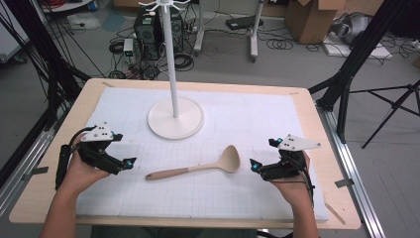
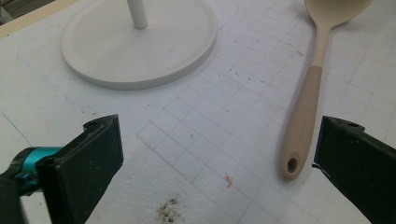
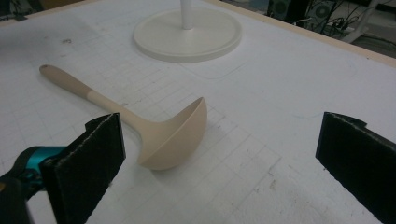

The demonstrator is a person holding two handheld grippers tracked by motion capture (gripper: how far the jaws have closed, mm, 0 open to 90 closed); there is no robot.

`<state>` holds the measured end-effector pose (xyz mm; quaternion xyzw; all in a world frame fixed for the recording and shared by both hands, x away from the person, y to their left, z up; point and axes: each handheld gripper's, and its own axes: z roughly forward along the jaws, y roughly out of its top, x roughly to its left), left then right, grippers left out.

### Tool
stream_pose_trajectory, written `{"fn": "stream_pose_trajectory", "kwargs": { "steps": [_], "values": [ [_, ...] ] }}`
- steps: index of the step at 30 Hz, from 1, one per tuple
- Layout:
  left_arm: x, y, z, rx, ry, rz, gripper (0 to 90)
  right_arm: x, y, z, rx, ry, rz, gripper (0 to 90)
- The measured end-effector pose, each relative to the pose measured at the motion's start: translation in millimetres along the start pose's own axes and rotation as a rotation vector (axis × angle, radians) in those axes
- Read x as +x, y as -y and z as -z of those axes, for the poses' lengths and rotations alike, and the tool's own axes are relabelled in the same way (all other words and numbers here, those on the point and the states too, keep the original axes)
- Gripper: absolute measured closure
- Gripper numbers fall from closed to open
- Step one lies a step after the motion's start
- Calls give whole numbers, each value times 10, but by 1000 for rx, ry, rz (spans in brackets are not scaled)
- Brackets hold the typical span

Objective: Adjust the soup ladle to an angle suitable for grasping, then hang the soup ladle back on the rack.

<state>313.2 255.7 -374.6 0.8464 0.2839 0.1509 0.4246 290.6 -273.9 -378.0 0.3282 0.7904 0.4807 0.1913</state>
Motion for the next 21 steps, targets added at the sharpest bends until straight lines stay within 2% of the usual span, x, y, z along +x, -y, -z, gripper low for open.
{"fn": "stream_pose_trajectory", "kwargs": {
  "steps": [7,12,15,21],
  "values": [
    [44,23,8,9,-14,9,16,37,-10,-14,5,-13,7,2],
    [92,58,77,6,-29,23,16,72,-75,-62,8,-30,17,2],
    [136,85,120,21,-45,22,16,100,-188,-132,7,-47,45,2],
    [161,135,188,16,-63,34,16,183,-379,-266,32,-87,101,2]
  ]
}}
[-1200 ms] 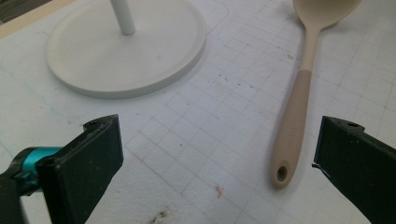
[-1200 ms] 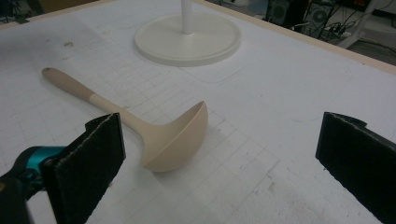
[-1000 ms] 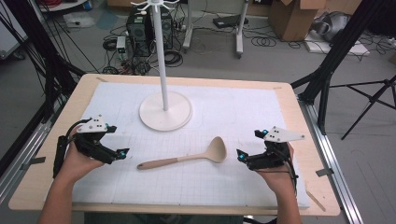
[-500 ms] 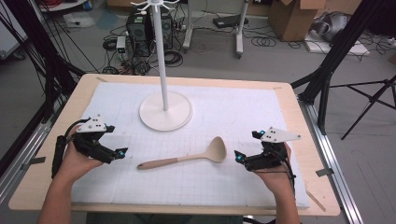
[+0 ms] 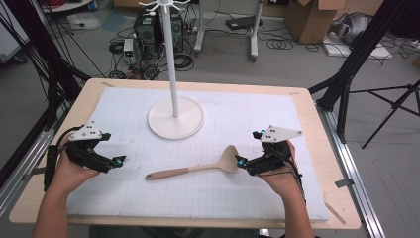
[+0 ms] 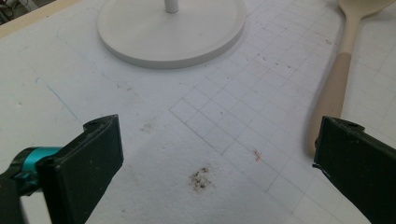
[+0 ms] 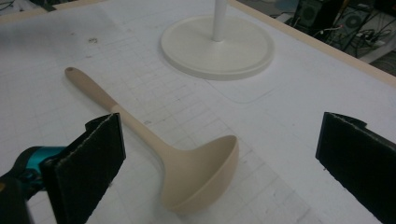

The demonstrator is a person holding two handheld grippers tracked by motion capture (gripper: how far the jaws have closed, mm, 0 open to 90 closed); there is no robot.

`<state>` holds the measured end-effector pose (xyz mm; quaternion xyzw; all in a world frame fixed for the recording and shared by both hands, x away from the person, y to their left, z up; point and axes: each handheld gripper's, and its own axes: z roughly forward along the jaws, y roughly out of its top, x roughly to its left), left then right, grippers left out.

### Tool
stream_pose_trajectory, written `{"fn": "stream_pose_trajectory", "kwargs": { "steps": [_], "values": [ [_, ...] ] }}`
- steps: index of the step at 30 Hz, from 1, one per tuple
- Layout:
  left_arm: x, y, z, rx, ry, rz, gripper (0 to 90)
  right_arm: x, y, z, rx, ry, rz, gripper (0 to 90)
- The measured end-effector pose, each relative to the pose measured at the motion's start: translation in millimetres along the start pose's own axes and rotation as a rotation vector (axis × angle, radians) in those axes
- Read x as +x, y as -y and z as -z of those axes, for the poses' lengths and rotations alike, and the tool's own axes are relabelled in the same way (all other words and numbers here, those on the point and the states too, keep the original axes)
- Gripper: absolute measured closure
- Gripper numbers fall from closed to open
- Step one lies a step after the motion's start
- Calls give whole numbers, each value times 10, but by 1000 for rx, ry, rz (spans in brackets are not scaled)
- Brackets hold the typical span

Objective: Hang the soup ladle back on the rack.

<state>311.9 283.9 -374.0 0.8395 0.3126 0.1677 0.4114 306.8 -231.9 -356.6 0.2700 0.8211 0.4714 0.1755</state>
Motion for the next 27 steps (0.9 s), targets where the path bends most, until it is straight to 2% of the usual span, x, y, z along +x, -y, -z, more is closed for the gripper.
{"fn": "stream_pose_trajectory", "kwargs": {
  "steps": [4,7,11,18,27],
  "values": [
    [47,35,49,-7,-14,18,16,31,-133,-99,15,-32,28,2],
    [63,43,50,-6,9,16,16,68,-238,-186,27,-58,49,2],
    [69,48,42,2,5,17,16,116,-353,-346,46,-107,76,2],
    [88,60,73,-8,-5,26,16,246,-475,-672,137,-185,146,2],
    [89,59,84,-6,-10,23,16,438,-510,-1067,250,-243,220,2]
  ]
}}
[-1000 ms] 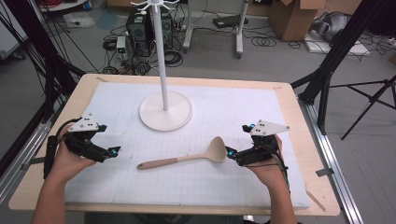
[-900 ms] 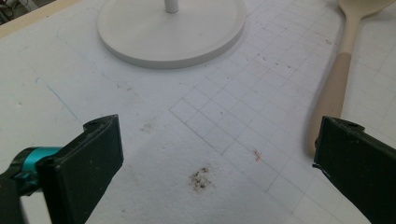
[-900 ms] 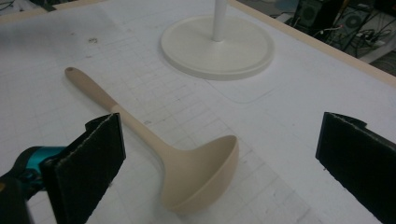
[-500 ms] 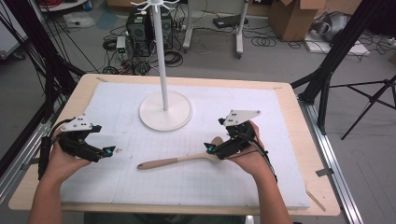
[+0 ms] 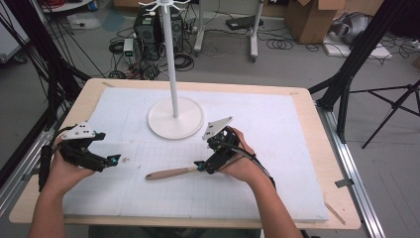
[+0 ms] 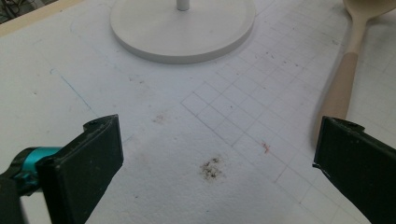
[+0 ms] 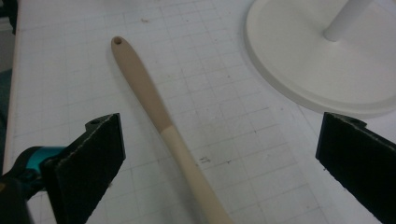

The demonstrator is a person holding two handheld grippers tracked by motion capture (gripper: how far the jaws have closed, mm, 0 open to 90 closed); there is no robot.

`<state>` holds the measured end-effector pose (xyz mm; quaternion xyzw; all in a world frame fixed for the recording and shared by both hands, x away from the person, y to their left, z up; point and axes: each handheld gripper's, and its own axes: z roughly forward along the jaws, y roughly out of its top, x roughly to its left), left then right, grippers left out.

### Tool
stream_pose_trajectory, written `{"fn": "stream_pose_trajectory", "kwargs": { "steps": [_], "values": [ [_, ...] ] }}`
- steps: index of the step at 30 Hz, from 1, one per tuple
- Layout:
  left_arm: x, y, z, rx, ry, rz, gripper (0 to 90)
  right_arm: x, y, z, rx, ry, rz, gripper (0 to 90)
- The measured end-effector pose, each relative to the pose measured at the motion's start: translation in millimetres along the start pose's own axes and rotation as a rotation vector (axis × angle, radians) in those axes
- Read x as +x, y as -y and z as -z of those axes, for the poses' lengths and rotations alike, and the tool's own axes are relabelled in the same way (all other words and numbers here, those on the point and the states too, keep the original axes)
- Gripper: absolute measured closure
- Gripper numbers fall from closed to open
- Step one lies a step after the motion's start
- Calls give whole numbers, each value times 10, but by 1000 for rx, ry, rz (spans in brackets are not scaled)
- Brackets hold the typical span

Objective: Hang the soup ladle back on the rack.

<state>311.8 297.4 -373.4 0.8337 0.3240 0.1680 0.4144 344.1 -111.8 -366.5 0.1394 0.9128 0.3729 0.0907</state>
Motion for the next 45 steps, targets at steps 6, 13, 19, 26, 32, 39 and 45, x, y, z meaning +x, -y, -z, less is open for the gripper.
{"fn": "stream_pose_trajectory", "kwargs": {
  "steps": [6,13,19,26,32,39,45],
  "values": [
    [6,4,4,-3,-2,3,16,30,-53,-204,48,-38,21,3],
    [12,7,-5,0,-6,6,16,54,-44,-429,149,-47,51,34],
    [23,12,-9,5,-7,3,16,68,-29,-535,202,-83,78,95],
    [19,9,-7,6,-8,1,16,110,-16,-656,256,-111,110,195],
    [12,5,-12,11,-10,-3,16,133,-27,-694,289,-143,125,383],
    [-6,-8,-14,10,-14,-5,16,137,-33,-737,326,-179,146,485],
    [-9,-8,-25,15,-14,-5,16,132,-49,-731,335,-202,147,647]
  ]
}}
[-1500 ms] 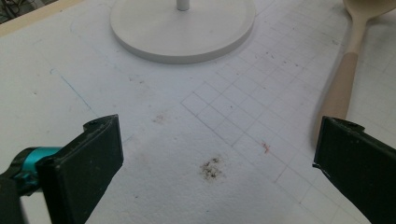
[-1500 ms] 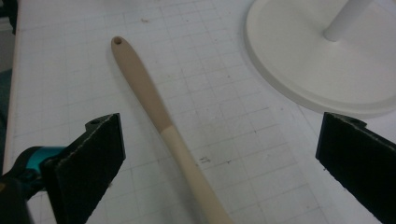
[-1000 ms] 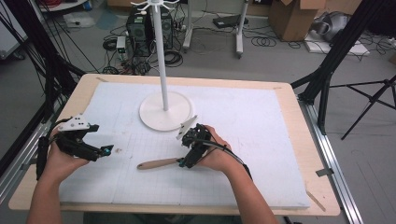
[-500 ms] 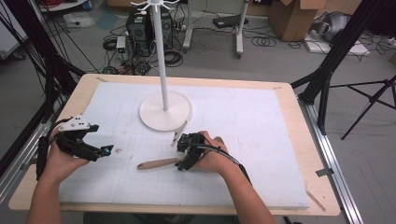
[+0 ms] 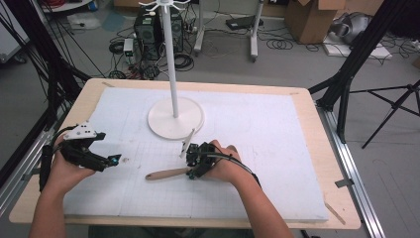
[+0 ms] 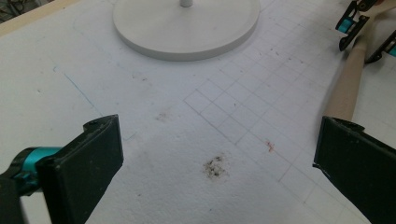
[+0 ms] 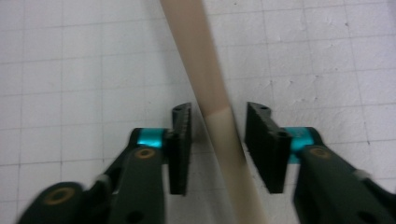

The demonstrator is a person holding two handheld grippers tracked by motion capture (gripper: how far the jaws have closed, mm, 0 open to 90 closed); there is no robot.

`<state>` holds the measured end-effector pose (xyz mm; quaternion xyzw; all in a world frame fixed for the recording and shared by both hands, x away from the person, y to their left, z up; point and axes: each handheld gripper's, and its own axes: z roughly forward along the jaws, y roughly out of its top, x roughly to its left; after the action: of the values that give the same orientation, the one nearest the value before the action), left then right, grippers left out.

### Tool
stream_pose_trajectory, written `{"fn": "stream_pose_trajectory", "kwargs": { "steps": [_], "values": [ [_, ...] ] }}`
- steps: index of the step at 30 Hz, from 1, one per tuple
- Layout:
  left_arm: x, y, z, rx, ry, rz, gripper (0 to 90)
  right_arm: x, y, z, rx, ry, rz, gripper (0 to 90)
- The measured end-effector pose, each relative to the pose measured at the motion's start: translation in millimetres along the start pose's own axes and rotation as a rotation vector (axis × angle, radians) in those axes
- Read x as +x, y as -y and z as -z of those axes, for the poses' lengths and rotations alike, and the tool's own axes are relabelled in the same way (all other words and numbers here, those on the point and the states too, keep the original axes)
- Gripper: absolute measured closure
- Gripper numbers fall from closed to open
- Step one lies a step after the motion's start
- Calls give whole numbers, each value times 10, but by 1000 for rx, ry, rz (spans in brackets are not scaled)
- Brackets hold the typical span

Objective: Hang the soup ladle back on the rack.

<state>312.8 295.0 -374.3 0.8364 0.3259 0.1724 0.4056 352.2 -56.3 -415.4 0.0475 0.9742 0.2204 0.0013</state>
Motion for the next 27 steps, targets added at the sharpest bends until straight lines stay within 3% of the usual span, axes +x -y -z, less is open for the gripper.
{"fn": "stream_pose_trajectory", "kwargs": {
  "steps": [5,11,13,21,25,27],
  "values": [
    [-11,-7,-4,2,-1,-3,16,-8,-4,2,5,-7,-7,690],
    [-13,-9,6,0,-3,-4,17,27,-12,3,8,-1,42,770],
    [-13,-9,8,-2,-3,-4,16,25,-11,10,10,-4,8,775],
    [-8,-10,23,-5,-4,-3,17,39,-12,22,15,6,-1,779],
    [-4,-8,33,-6,-5,-5,16,11,22,92,-19,9,-21,779],
    [-10,-18,34,-13,-8,-9,16,-11,70,229,-74,22,-39,779]
  ]
}}
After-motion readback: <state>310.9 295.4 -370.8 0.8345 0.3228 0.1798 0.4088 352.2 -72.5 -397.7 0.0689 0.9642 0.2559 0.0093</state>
